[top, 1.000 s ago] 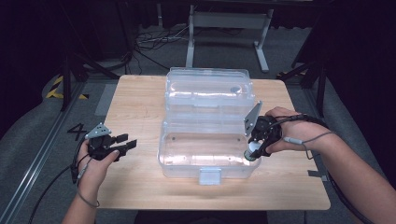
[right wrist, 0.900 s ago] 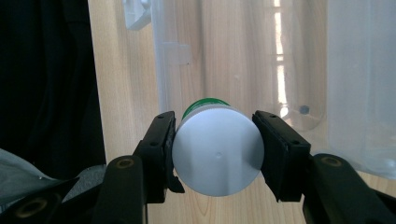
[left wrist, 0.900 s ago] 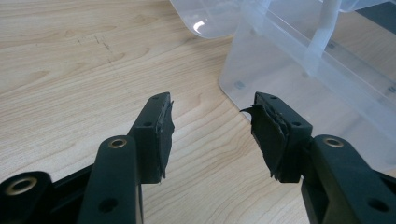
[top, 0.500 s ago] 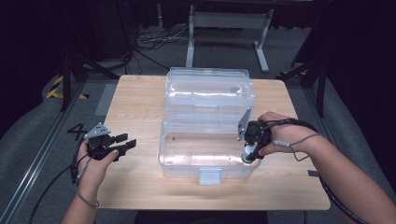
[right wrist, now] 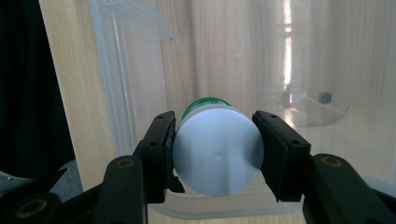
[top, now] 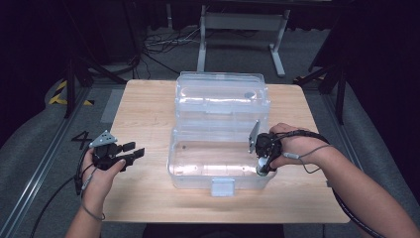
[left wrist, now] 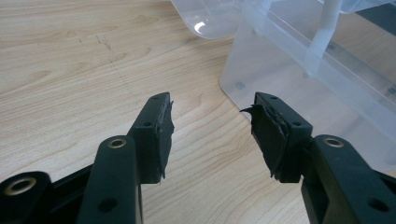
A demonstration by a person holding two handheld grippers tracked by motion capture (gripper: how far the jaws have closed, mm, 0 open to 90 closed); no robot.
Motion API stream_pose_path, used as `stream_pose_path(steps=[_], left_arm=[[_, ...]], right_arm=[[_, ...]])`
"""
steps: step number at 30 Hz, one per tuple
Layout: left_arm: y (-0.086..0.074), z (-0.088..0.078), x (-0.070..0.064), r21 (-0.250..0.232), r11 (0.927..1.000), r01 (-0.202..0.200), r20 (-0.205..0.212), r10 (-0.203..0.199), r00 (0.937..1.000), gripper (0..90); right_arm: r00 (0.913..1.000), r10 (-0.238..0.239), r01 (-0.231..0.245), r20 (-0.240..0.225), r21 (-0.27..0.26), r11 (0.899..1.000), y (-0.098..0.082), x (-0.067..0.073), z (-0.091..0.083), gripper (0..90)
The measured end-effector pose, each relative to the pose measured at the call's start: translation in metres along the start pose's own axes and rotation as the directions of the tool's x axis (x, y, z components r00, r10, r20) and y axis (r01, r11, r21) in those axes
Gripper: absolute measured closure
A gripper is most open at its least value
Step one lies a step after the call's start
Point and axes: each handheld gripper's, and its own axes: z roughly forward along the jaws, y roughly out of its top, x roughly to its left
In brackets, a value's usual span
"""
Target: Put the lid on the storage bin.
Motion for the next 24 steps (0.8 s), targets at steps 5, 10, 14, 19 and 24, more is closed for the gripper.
stream_pose_path(steps=[5, 10, 14, 19, 24], left_arm=[[0.0, 0.0, 0.0, 0.001, 1.0, 0.0, -0.001, 0.0, 1.0, 48.7], [0.0, 0.0, 0.0, -0.001, 1.0, -0.002, -0.002, 0.002, 1.0, 48.6], [-0.001, 0.0, 0.0, 0.003, 1.0, 0.001, 0.001, -0.001, 1.0, 48.7], [0.0, 0.0, 0.0, 0.005, 1.0, 0.0, 0.0, 0.0, 1.0, 48.6], [0.0, 0.0, 0.0, 0.006, 1.0, 0.0, 0.001, 0.0, 1.0, 48.5]], right_arm=[[1.0, -0.006, 0.006, -0.005, 0.019, 1.0, 0.003, 0.0, 0.005, 50.3], [0.9999, -0.008, 0.008, -0.009, 0.029, 1.0, 0.005, 0.0, 0.011, 50.4], [0.9998, -0.006, 0.007, -0.016, 0.029, 1.0, 0.007, 0.001, 0.015, 50.3], [0.9997, -0.013, 0.014, -0.021, 0.039, 0.999, 0.008, 0.0, 0.02, 50.3], [0.9998, -0.009, 0.01, -0.018, 0.05, 0.999, 0.009, 0.0, 0.025, 50.3]])
